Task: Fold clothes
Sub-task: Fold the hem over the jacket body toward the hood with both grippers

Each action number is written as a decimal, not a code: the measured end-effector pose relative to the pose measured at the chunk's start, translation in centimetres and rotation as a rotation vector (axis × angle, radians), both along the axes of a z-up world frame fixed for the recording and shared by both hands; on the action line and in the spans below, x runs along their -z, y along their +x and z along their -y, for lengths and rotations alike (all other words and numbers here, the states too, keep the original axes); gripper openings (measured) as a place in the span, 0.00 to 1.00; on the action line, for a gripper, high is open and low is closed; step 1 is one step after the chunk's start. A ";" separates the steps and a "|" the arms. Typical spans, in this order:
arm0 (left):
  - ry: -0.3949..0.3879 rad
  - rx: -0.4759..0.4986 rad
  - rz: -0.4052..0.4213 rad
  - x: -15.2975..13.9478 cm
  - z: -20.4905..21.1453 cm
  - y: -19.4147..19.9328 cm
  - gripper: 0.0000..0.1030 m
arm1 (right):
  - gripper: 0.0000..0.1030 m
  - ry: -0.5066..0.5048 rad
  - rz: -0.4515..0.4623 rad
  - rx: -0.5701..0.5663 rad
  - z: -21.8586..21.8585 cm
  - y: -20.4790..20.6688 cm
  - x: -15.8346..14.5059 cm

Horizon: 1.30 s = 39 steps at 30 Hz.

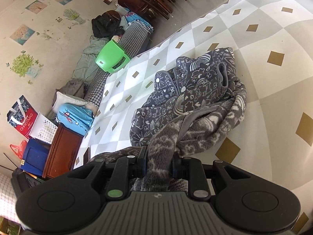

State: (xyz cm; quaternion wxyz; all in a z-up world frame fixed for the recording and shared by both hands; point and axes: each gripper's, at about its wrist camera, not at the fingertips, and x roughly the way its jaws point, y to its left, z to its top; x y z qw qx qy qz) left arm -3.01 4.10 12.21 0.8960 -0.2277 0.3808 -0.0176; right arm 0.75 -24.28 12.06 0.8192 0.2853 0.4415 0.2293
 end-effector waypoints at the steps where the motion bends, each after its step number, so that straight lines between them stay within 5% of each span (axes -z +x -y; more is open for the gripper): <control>1: 0.000 -0.004 0.003 -0.4 -0.1 0.6 0.32 | 0.22 0.002 -0.004 0.011 0.0 0.4 -0.3; 22: 0.011 -0.071 -0.032 -2.4 -2.3 12.4 0.32 | 0.23 0.173 -0.170 0.136 -0.9 11.8 -0.6; 31: 0.028 -0.140 -0.072 -0.2 -4.2 21.1 0.32 | 0.29 0.275 -0.229 0.264 -1.3 19.5 3.5; 39: -0.030 -0.168 -0.063 4.3 -5.9 25.8 0.58 | 0.55 0.347 -0.242 0.299 -0.8 24.2 8.5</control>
